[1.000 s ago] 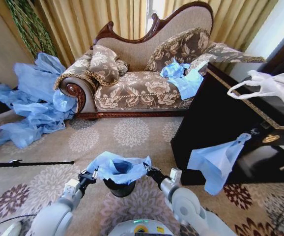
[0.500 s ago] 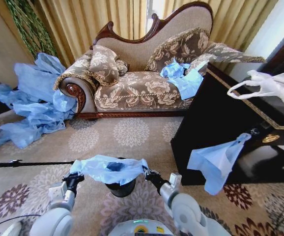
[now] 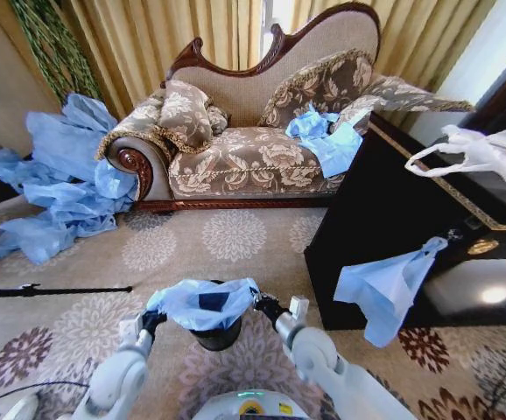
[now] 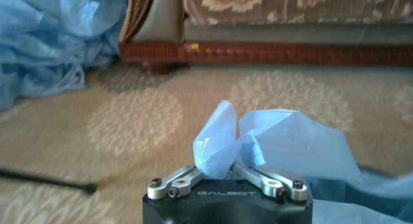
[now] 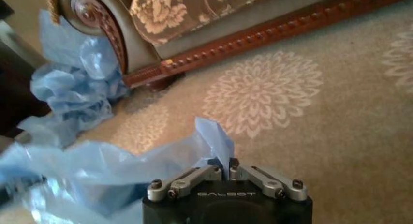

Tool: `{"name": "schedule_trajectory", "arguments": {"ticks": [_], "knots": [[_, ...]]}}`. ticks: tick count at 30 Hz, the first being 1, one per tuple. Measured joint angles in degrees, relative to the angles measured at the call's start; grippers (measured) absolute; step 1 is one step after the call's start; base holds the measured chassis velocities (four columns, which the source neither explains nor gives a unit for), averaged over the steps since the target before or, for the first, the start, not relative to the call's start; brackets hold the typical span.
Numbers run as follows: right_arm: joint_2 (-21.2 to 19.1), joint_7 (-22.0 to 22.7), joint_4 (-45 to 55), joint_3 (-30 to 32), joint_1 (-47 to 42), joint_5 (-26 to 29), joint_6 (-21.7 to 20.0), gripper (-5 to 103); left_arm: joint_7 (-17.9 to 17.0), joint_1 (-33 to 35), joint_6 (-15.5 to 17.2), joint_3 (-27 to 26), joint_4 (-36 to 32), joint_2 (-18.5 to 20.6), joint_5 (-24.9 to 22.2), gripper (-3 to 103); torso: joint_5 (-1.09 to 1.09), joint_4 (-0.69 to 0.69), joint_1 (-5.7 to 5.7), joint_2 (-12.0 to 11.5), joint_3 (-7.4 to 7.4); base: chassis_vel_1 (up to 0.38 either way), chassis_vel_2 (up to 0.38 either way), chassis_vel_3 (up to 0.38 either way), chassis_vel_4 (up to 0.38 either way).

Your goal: Place a garbage bag over the trash bin.

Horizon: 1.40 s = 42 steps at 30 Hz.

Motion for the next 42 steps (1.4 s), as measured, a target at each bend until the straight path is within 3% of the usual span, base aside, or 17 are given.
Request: {"name": "schedule_trajectory", "arguments": {"ticks": [5,17,23,26,27,30,38,39,42], "knots": [[0.84,-3.84,-5.91,-0.28,2.37,-2.83,0.24,0,-0.5,-6.73,-0.06,2.87,4.97,1.91,-2.28,0,-0.01,0.0,0.0,0.0,0.0,0.0,0.0,0.0,0.0],[4.07,-9.82,-16.95,-0.65,7.07,-9.03,1.67,0,-0.93,-13.88,-0.36,6.09,15.31,1.0,-3.67,0,0.0,0.02,0.01,-0.01,0.0,0.0,0.0,0.0,0.0],[1.33,-6.18,-8.7,-0.95,3.65,-5.38,0.3,0,-0.96,-8.91,-0.54,3.9,9.71,0.87,-2.86,0,0.01,0.01,-0.01,-0.01,-0.01,0.0,0.0,0.0,0.0],[-0.21,-0.68,-1.46,-0.88,1.17,-0.63,-1.23,0,-2.19,-3.11,-1.09,1.77,4.18,0.7,-2.13,0,0.02,0.02,-0.01,-0.01,-0.02,0.0,0.0,0.0,0.0],[-0.21,-0.68,-1.46,-0.88,1.17,-0.63,-1.23,0,-2.19,-3.11,-1.09,1.77,4.18,0.7,-2.13,0,0.02,0.02,-0.01,-0.01,-0.02,0.0,0.0,0.0,0.0],[-1.54,3.75,3.36,-0.58,-0.94,2.57,-2.14,0,-4.42,1.89,-1.07,0.77,-0.64,-0.48,-2.1,0,0.0,0.04,-0.01,-0.01,-0.02,0.0,0.0,0.0,0.0],[-4.69,6.3,8.44,1.29,-8.23,3.47,-3.94,0,-8.55,6.65,1.0,0.53,-5.27,-2.47,-2.25,0,0.0,0.01,-0.02,0.0,-0.02,0.0,0.0,0.0,0.0],[-4.76,6.51,8.68,1.38,-10.01,3.09,-4.0,0,-10.74,7.32,1.68,0.63,-5.48,-3.01,-2.57,0,-0.01,0.0,-0.01,0.0,-0.02,0.0,0.0,0.0,0.0],[-4.3,7.44,9.11,0.9,-11.38,2.78,-4.0,0,-13.1,8.8,3.16,0.17,-6.61,-3.32,-3.58,0,-0.01,0.01,-0.01,0.0,-0.02,0.0,0.0,0.0,0.0]]}}
